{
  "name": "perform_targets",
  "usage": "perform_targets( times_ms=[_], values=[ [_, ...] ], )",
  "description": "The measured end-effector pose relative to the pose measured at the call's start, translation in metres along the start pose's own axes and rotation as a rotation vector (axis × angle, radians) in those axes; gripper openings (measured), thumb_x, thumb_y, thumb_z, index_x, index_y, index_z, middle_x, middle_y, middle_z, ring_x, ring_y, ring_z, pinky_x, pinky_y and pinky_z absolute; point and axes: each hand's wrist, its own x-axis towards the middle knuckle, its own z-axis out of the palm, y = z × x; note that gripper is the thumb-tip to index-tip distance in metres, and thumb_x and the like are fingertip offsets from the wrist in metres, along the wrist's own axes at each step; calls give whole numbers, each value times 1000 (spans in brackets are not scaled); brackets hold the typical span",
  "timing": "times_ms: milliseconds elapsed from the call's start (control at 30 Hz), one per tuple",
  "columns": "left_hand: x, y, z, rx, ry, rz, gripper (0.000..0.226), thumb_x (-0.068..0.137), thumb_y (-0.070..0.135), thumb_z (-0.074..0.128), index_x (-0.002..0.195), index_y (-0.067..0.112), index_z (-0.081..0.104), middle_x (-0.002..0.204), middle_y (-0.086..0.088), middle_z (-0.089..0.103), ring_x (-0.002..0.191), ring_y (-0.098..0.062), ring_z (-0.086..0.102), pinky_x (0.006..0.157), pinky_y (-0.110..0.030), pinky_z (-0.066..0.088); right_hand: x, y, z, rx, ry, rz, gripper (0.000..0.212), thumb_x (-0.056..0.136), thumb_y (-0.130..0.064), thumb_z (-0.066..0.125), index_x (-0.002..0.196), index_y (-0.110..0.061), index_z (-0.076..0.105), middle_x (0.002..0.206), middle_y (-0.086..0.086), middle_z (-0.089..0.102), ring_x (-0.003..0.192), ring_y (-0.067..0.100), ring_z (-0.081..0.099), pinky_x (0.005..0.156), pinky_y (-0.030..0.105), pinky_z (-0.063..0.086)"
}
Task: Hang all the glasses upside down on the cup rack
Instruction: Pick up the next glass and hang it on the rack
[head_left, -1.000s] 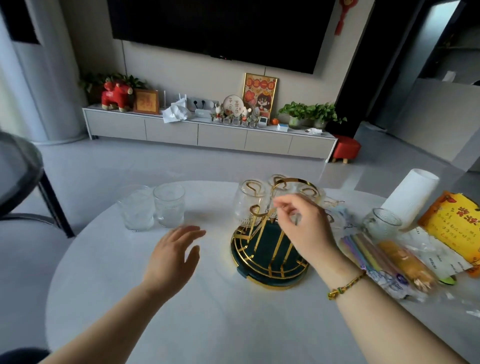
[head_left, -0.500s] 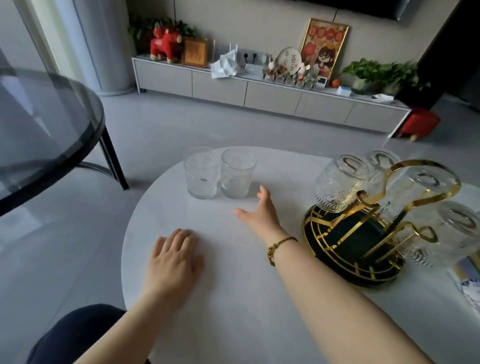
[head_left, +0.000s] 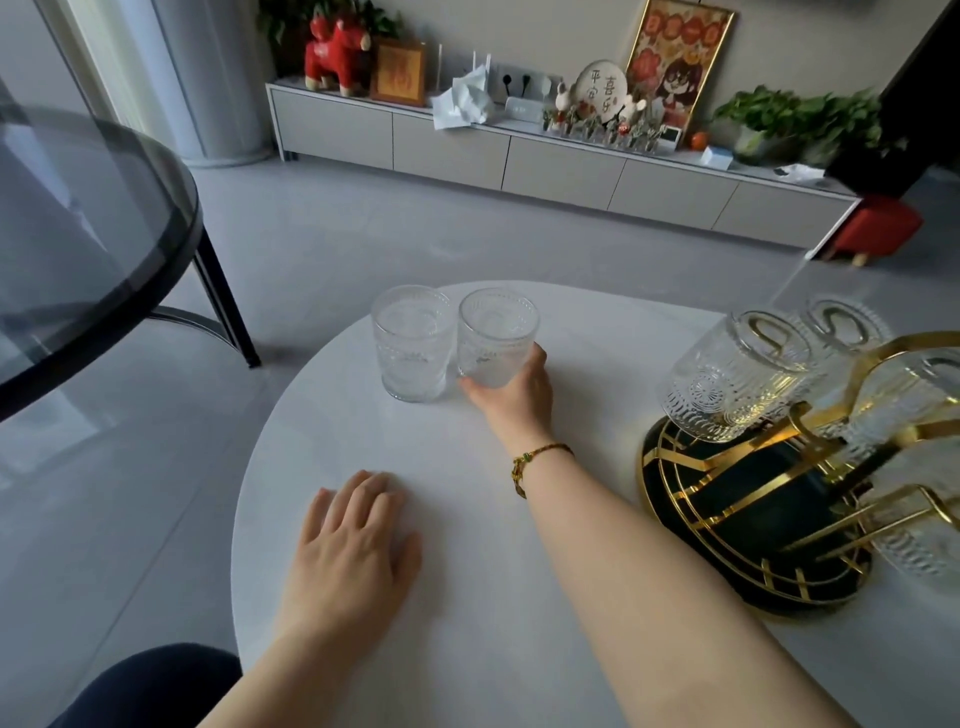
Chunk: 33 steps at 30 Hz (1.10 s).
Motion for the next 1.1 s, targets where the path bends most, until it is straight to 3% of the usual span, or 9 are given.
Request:
perform_targets(
  times_ms=[100,267,333,433,500,567,667,833,1100],
  values=[
    [-1,1,-1,8,-29,-8,45,71,36,33,85,8,66,96,-11,72,97,-31,67,88,-34,25,-10,0,-8,123,-21,30,69,64,-22,74,117,-10,32,117,8,52,106,25,50,82,26,39],
    [-2,-1,5,-68,1,-37,72,69,49,16,108,7,60,124,-11,59,125,-28,46,105,-35,18,-38,-10,-46,305,-21,-16,57,64,-16,73,102,-20,32,106,-3,46,96,12,47,64,1,35],
    [-3,-1,6,-74,25,-24,77,67,51,12,111,8,58,128,-11,57,128,-27,42,107,-35,18,-55,-14,-71,325,-43,-82,58,64,-14,73,102,-27,32,110,-3,47,99,10,49,68,-5,35],
    [-4,2,1,-91,32,-6,81,66,52,10,114,7,56,129,-11,55,129,-27,41,105,-32,14,-84,-18,-116,272,-110,-172,65,63,-10,74,112,-28,36,120,2,49,107,9,50,84,10,40],
    [-7,4,-3,-93,2,0,78,70,54,12,120,9,52,134,-9,51,131,-25,37,103,-29,10,-101,-19,-150,222,-161,-207,71,61,-10,75,116,-30,35,117,-5,48,104,-6,47,81,1,37],
    [-9,4,-3,-102,-22,-24,53,87,46,32,125,13,46,140,-4,44,134,-22,31,109,-32,12,-115,-22,-187,117,-184,-224,74,59,-16,77,114,-37,31,110,-20,44,98,-20,39,72,-8,31],
    [-12,9,-4,-85,-38,-39,41,93,33,41,130,18,39,146,0,35,137,-19,25,111,-34,15,-133,-33,-239,-52,-157,-225,73,55,-30,78,106,-46,27,100,-35,36,90,-21,37,68,-2,35],
    [-19,39,1,-112,-65,-2,41,91,31,46,131,21,39,145,0,35,135,-19,26,108,-30,15,-146,-58,-302,-202,-72,-267,66,49,-42,74,101,-40,33,100,-21,43,91,-10,42,63,6,35],
    [-25,43,1,-134,-40,-3,40,90,29,50,128,18,43,143,-2,40,135,-22,28,111,-35,17,-119,-76,-335,-341,-76,-285,69,56,-39,76,108,-34,31,127,-6,39,110,3,32,87,23,28]
  ],
)
